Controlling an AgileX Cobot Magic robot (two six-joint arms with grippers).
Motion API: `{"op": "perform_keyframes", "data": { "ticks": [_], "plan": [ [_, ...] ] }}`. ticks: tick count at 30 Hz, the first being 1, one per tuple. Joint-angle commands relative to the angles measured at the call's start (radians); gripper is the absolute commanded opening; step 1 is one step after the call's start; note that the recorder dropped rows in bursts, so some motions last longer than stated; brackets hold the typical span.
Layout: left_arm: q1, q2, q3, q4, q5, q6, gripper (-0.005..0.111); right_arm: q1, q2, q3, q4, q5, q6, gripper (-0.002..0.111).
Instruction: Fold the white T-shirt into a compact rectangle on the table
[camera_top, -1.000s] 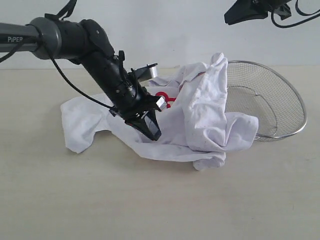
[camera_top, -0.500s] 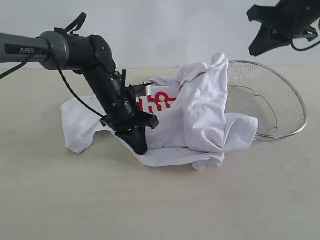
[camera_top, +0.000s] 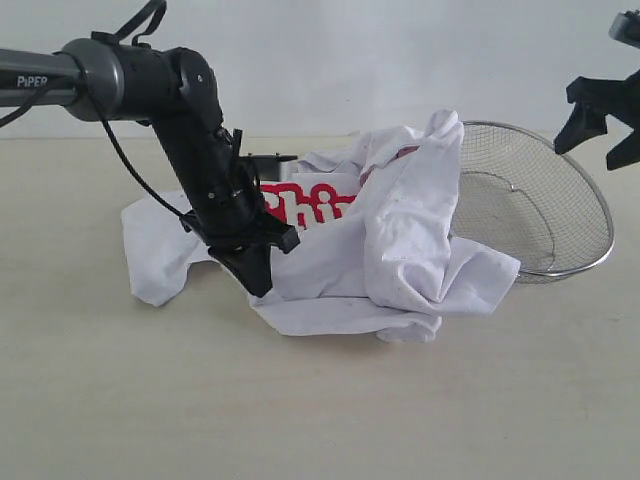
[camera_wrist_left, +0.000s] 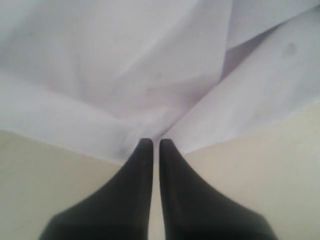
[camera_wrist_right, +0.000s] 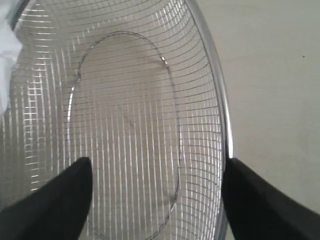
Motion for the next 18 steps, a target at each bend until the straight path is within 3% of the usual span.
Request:
{"op": "perform_keyframes", "data": {
  "ticks": [1,12,14,15,16,18],
  "plan": [
    [-0.002,-0.034,0.001,0.003,0.004,-0.012,0.005,-0.004,0.035,0.007,-0.056,-0.062,-0.006,0.060],
    [-0.002,-0.038,0.001,-0.012,0.004,-0.012,0.005,-0.003,0.157,0.007,-0.086,-0.145,-0.008,0.051],
    [-0.002,-0.038,0.001,-0.013,0.004,-0.012,0.005,0.000,0.162,0.007,-0.079,-0.156,-0.008,0.028],
    [-0.002,-0.038,0.001,-0.016,0.004,-0.012,0.005,0.000,0.162,0.007,-0.077,-0.172,-0.012,0.006],
    [-0.002,-0.038,0.001,-0.015,0.004,-0.012,0.005,0.000,0.160,0.005,-0.073,-0.190,-0.012,0.000],
    [-0.002,-0.038,0.001,-0.022,0.004,-0.012,0.005,0.000,0.160,0.005,-0.073,-0.229,-0.010,0.000]
  ]
}}
